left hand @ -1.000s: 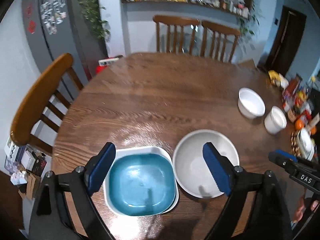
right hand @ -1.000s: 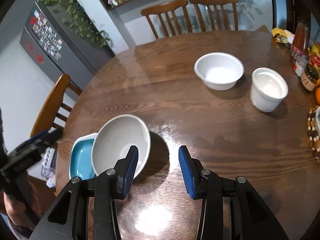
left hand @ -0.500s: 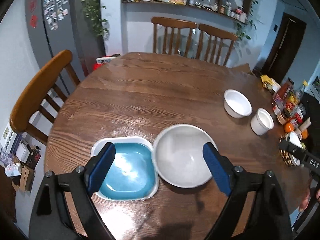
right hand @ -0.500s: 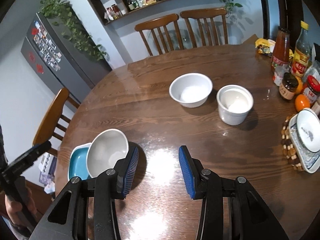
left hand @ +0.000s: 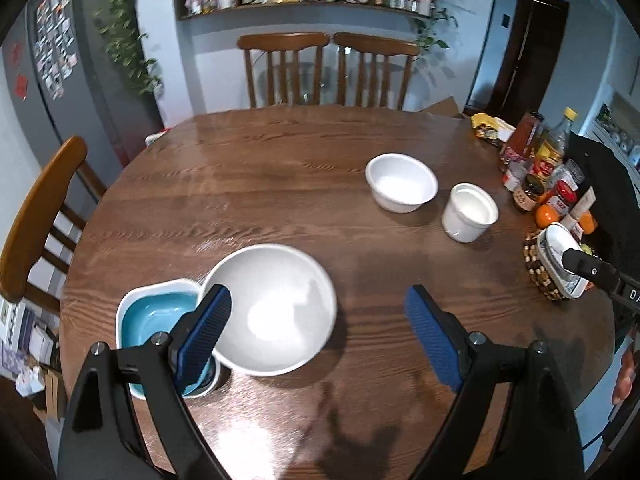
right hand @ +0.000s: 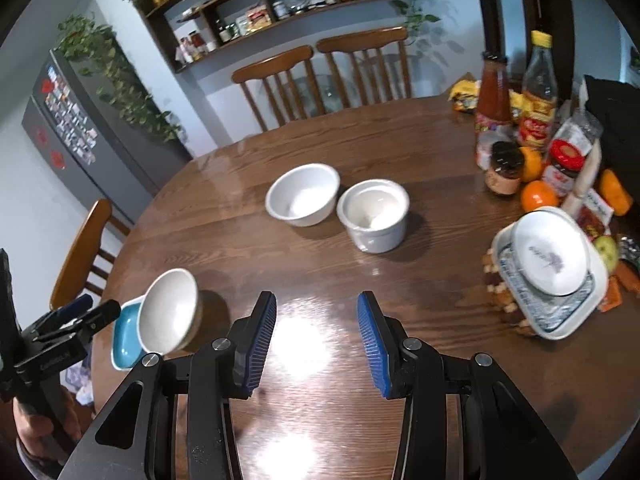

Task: Organize plates and bowls
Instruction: 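Move the left gripper to the smaller white bowl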

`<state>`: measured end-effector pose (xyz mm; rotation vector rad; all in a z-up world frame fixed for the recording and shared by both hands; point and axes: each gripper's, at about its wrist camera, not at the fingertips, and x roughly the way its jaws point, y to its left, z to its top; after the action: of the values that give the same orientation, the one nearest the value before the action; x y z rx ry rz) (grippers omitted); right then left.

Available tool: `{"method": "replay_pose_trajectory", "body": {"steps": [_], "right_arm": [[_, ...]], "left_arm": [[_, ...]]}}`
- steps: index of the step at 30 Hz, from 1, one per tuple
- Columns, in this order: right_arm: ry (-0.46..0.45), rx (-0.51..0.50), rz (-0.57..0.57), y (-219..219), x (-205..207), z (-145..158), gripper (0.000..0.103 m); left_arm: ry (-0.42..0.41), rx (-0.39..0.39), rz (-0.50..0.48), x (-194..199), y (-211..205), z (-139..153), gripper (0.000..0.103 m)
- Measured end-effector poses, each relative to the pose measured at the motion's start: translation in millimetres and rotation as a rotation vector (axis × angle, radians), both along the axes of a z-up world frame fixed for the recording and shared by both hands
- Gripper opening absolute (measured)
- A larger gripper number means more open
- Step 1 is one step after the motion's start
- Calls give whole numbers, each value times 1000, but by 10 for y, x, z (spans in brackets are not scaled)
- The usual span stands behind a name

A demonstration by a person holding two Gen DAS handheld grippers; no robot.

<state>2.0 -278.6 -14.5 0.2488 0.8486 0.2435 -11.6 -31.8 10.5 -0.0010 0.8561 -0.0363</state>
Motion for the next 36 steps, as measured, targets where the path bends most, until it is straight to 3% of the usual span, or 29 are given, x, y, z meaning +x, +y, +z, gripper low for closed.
{"method": "replay_pose_trajectory", "body": {"steps": [11, 21, 28, 36], "right_arm": [[-72, -60, -7, -381, 169, 340, 43], [-143, -113, 78, -254, 672, 651, 43], [-87, -146, 188, 46, 1304, 505, 43], [37, -200, 290, 385, 1995, -88, 43]], "left_arm": [[-122, 56, -54, 229, -603, 324, 89], [-188, 103, -40, 730, -897, 502, 89], [-121, 118, 16, 1275, -848, 192, 89], [51, 64, 61, 1812, -684, -447, 89]]}}
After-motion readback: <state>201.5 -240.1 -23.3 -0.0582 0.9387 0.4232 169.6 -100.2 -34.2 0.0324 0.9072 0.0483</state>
